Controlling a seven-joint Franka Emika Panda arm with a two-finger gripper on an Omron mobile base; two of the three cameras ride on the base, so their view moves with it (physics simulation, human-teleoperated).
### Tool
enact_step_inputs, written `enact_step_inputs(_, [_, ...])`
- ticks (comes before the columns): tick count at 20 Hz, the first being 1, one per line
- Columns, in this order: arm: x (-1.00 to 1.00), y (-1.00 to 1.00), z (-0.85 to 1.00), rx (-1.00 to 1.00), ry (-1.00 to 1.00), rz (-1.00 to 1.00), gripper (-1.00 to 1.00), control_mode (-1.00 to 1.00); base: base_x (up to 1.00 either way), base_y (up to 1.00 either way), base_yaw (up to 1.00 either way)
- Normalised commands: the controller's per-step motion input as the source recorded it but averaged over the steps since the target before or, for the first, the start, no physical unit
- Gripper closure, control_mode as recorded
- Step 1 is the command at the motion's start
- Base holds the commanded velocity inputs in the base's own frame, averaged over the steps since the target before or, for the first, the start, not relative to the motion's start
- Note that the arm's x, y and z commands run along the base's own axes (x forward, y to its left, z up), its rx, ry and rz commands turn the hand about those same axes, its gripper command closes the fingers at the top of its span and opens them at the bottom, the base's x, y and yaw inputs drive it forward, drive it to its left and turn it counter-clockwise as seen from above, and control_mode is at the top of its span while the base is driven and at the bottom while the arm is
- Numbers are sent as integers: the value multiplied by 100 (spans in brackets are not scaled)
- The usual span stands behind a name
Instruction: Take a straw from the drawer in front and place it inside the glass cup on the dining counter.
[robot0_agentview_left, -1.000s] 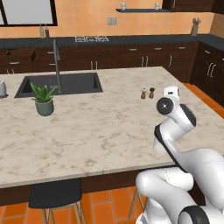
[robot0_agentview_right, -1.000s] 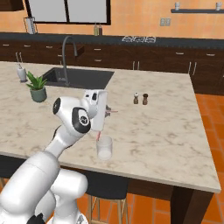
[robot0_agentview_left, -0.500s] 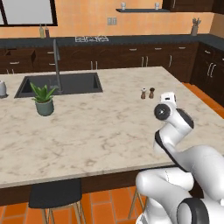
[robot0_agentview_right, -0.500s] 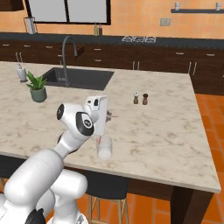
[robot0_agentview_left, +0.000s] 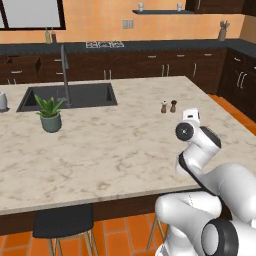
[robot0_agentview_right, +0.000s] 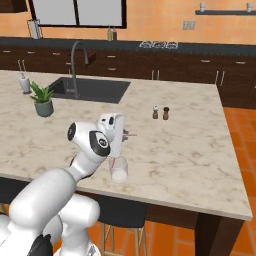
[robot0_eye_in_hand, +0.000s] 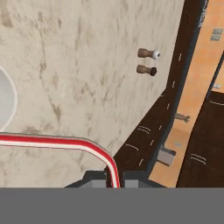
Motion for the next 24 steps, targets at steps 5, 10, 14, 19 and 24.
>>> enact_step_inputs(5, [8, 0, 0, 0, -2, 0, 100, -100, 0, 0, 0])
enact_step_inputs(10, [1, 0, 9, 0, 0, 0, 100, -100, 0, 0, 0])
enact_step_inputs(14, [0, 0, 38, 0, 0, 0, 100, -100, 0, 0, 0])
enact_step_inputs(19, [6, -2, 19, -1, 0, 0, 100, -100, 0, 0, 0])
enact_step_inputs(24, [34, -3, -10, -5, 0, 0, 100, -100, 0, 0, 0])
